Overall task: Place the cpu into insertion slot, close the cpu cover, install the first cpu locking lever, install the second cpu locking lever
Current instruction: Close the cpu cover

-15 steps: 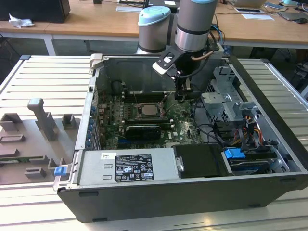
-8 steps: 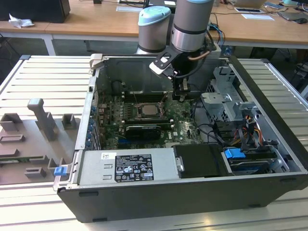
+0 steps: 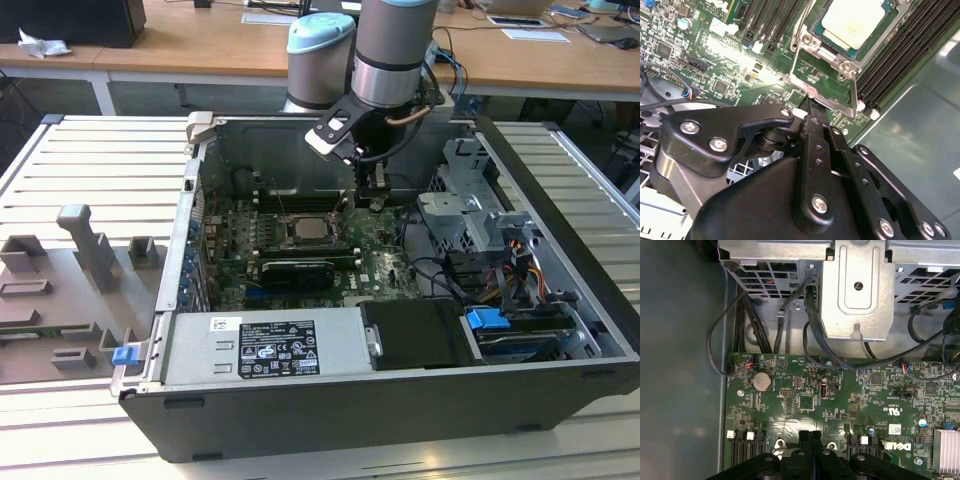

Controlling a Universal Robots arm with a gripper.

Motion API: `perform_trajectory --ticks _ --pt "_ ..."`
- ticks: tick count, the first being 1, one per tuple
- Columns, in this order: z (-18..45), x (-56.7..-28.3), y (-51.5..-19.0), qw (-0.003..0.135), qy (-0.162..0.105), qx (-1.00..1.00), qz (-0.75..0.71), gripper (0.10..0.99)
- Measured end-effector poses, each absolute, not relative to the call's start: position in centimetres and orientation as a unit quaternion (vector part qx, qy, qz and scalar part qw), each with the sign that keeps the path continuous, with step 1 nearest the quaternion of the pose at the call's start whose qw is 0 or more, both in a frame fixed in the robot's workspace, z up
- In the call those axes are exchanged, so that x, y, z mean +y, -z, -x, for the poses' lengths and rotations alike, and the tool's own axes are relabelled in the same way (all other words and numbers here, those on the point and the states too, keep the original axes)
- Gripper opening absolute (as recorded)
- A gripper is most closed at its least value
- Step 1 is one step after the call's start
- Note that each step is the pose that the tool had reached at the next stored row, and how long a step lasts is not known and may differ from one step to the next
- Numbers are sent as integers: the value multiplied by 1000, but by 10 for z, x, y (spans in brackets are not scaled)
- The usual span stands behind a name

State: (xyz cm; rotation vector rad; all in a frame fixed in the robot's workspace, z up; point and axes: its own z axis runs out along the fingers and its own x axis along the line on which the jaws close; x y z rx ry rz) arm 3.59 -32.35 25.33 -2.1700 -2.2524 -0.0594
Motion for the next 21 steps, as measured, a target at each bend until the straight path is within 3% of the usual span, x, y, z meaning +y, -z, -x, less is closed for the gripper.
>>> perform_trajectory --ticks 21 --pt "-24 -323 -253 7 19 -720 694 106"
